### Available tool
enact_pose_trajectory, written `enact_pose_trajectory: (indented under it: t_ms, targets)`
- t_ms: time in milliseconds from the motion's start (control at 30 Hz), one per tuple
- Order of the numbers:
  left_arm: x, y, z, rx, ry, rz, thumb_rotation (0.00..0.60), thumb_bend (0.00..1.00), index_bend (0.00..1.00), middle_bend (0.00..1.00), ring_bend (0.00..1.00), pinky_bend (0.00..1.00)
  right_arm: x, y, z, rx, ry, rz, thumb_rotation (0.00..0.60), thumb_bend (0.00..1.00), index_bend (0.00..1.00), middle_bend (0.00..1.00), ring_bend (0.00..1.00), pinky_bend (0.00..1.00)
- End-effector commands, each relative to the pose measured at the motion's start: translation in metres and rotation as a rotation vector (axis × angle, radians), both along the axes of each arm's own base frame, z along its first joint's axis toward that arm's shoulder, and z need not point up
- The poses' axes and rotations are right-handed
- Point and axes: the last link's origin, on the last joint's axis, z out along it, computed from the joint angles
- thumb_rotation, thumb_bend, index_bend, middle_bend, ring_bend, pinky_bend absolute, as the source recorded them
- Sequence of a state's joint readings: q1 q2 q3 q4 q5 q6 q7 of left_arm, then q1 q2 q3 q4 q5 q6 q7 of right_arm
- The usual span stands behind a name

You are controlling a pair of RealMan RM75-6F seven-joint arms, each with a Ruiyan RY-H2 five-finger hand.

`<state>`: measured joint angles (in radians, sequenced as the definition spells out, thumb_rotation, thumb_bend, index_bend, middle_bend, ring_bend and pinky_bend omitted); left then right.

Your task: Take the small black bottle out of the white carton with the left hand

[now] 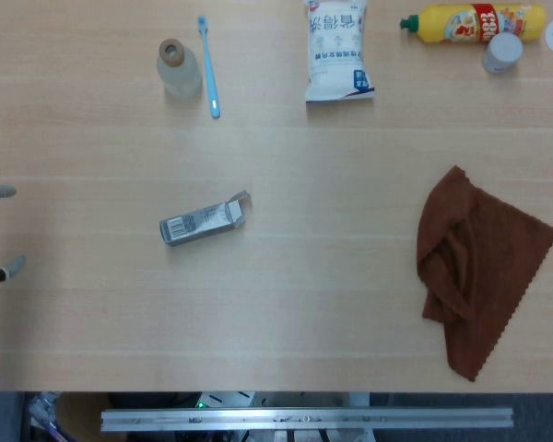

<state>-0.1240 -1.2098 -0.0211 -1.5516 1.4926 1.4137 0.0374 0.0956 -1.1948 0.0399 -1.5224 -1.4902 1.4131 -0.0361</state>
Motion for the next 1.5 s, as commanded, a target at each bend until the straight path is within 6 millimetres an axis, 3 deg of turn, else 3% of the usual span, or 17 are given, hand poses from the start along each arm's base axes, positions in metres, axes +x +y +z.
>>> enact_pose_trajectory:
  t_ms: [33, 67, 167, 633, 1500]
  targets:
    - [0.0, -0.001, 0.0, 0.0, 0.002, 0.0, 0.6, 0.08, 0.28, 0.19, 0.24, 0.32, 0.001, 0.0, -0.001, 0.003, 0.001, 0.004, 0.6, 0.12, 0.22, 0.15, 0.11, 0.18]
    - [-0.015, 0.009, -0.024, -0.015, -0.019, 0.04, 0.6, 0.08, 0.28, 0.19, 0.24, 0.32, 0.001, -0.001, -0.001, 0.004, 0.0, 0.004, 0.6, 0.12, 0.22, 0.15, 0.11, 0.18]
    - [-0.026, 0.013, -0.036, 0.021, -0.025, 0.014, 0.6, 0.08, 0.28, 0.19, 0.24, 0.32, 0.001, -0.001, -0.001, 0.006, -0.002, 0.003, 0.6, 0.12, 0.22, 0.15, 0.11, 0.18]
    - [-0.018, 0.013, -0.044, 0.019, -0.042, -0.018, 0.6, 0.08, 0.28, 0.19, 0.24, 0.32, 0.01, -0.016, 0.011, -0.024, -0.005, 0.061, 0.6, 0.12, 0.22, 0.15, 0.11, 0.18]
    - [-0.018, 0.013, -0.044, 0.031, -0.045, -0.03, 0.6, 0.08, 0.29, 0.19, 0.24, 0.32, 0.002, -0.012, 0.004, -0.021, -0.019, 0.036, 0.6, 0.12, 0.22, 0.15, 0.11, 0.18]
